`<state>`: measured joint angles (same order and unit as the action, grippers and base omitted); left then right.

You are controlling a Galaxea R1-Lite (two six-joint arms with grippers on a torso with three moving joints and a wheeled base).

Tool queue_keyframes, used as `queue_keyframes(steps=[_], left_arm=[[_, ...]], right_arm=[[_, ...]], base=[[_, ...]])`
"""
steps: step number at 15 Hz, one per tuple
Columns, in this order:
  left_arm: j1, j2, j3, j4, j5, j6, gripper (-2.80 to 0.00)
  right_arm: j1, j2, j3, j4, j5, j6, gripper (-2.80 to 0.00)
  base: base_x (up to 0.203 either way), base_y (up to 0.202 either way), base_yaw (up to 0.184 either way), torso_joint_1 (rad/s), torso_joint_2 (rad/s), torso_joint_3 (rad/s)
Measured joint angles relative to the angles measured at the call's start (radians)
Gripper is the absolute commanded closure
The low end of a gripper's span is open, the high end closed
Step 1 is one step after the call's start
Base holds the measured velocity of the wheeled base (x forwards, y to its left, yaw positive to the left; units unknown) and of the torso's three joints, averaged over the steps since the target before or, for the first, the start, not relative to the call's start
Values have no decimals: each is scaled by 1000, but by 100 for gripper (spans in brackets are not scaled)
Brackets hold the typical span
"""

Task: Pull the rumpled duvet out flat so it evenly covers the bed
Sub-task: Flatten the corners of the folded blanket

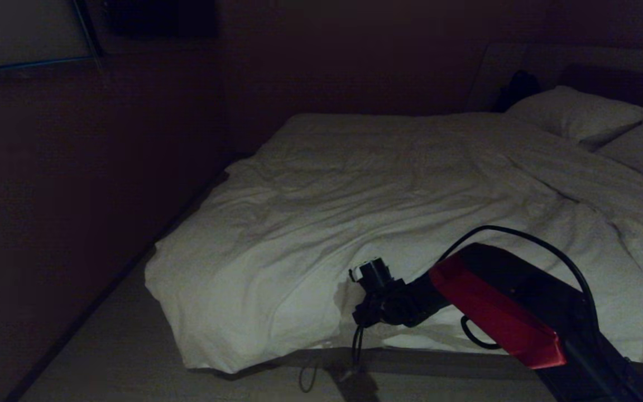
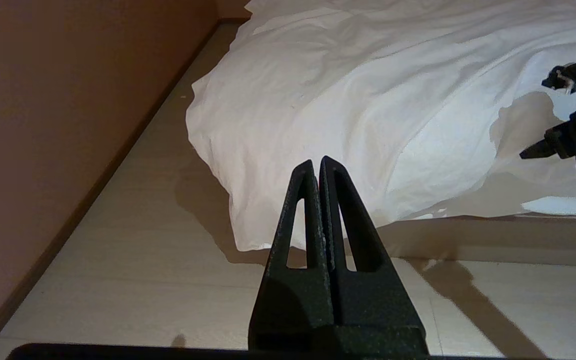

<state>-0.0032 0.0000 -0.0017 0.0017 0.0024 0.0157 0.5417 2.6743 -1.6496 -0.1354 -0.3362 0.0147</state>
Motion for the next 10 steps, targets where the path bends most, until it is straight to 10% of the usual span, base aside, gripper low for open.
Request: queue_keyframes(steps=[8,9,10], left_arm=[[0,0,0,0,0,-1,0],[0,0,0,0,0,-1,0],[0,0,0,-1,0,0,0]], right_arm=[[1,4,-16,66,0,10,-280],[1,4,-16,70,0,10,0],[1,4,-16,72,0,10,0]], base=[[0,0,0,0,0,0],[0,0,0,0,0,0],[0,0,0,0,0,0]])
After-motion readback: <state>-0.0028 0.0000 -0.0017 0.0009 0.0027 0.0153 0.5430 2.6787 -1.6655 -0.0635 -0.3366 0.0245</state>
